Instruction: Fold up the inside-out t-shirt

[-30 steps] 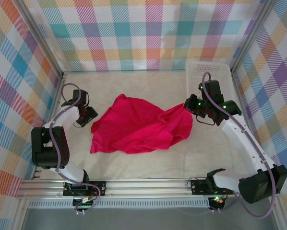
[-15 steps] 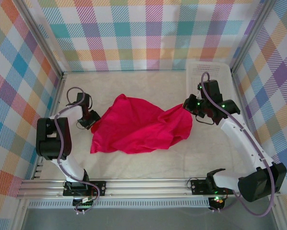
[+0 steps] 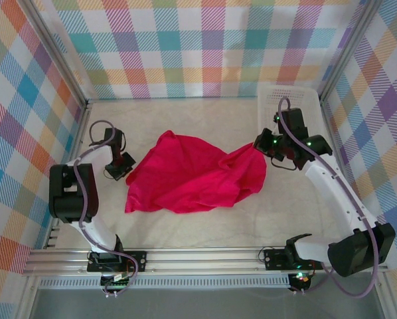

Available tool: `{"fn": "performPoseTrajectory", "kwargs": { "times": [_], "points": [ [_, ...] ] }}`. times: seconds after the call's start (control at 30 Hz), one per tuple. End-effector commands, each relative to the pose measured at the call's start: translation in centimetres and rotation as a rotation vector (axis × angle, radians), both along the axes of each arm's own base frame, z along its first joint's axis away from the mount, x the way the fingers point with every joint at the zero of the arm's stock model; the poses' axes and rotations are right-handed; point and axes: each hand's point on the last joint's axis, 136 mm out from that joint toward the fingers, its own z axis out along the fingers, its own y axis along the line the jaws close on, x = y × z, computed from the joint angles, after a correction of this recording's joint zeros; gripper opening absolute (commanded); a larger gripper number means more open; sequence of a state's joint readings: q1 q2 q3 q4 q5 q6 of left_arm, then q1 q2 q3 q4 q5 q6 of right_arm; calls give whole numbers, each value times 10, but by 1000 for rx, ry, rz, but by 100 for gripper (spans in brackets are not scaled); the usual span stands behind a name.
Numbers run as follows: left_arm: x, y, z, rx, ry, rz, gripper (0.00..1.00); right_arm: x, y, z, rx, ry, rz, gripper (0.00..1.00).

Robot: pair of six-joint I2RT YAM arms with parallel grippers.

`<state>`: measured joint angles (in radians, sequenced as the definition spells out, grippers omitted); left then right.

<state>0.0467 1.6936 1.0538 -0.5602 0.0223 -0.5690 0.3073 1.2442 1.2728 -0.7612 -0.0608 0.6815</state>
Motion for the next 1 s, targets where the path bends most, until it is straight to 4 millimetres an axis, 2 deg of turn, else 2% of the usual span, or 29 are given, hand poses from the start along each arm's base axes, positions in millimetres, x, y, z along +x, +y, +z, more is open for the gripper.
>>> {"fn": "performPoseTrajectory", "kwargs": {
  "times": [0.0, 0.03, 0.1, 0.13, 0.17, 0.23, 0.43, 0.63, 0.73, 0.87, 0.97],
  "points": [
    [9, 0, 53, -5, -114, 1, 0, 5, -5, 28, -18, -70, 7, 0],
    [8, 0, 58, -1, -120, -1, 0, 5, -5, 31, -18, -76, 7, 0],
    [4, -1, 62, -1, -120, -10, 26, 5, -5, 35, -16, -84, 9, 0],
    [2, -1, 61, -3, -115, -12, 43, 5, -5, 36, -12, -84, 10, 0],
    [-1, -2, 58, -7, -104, -11, 53, 5, -5, 36, -8, -85, 9, 0],
    [-5, -7, 47, -41, -78, 3, 61, 5, -3, 36, 3, -84, 11, 0],
    [-11, -22, 12, -172, 45, 142, 62, 8, 3, 30, 29, -65, 23, 0],
    [-13, -20, 5, -189, 31, 240, 69, 7, 5, 19, 28, -41, 36, 0],
    [-16, -21, -7, -188, 76, 241, 69, 7, 3, 16, 23, -38, 33, 0],
    [-18, -25, -30, -180, 132, 233, 65, 9, 2, 13, 31, -36, 28, 0],
    [-19, -22, -47, -141, 175, 232, 59, 9, 4, 13, 43, -33, 33, 0]
  ]
}}
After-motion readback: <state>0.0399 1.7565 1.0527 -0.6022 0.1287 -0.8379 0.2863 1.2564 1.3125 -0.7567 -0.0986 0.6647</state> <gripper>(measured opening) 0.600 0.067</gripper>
